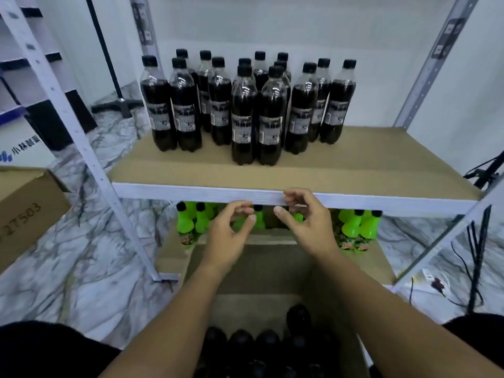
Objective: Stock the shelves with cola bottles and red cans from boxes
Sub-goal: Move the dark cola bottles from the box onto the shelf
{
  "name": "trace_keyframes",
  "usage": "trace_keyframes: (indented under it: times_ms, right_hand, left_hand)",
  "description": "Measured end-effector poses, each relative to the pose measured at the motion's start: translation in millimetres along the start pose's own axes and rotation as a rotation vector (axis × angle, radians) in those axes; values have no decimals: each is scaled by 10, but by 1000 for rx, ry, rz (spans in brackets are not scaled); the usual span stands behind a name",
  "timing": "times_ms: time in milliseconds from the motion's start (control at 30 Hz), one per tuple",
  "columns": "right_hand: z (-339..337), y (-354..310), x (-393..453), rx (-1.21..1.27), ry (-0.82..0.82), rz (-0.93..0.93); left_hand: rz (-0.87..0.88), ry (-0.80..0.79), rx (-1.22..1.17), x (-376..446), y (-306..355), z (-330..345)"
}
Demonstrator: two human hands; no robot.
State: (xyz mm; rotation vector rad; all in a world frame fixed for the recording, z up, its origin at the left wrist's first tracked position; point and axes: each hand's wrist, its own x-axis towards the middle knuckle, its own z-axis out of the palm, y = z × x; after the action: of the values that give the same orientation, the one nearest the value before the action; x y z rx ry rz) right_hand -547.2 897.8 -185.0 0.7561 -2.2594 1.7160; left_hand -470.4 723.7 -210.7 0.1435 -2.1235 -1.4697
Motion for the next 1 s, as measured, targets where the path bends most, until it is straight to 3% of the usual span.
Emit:
trace_keyframes:
  times_ms: [133,300,433,667,1000]
  right_hand:
    - [21,398,-759,6,-77,173]
    - [-129,875,-1373,-152,-125,332]
    - [-224,1036,-1572,-325,-203,450]
    - [-194,1321,-1760,-523,-378,557]
    - [-112,1492,-1741,-574,-412,562]
  left_hand:
    - [-175,-241,104,-654,-462,19]
    - [-308,-584,206,-1151,-865,154]
    - [-368,-754,302,-1293,-1004,215]
    - [-294,-840,423,-1430,-1135,338]
    - [-166,-920,569,-1418,-1188,466]
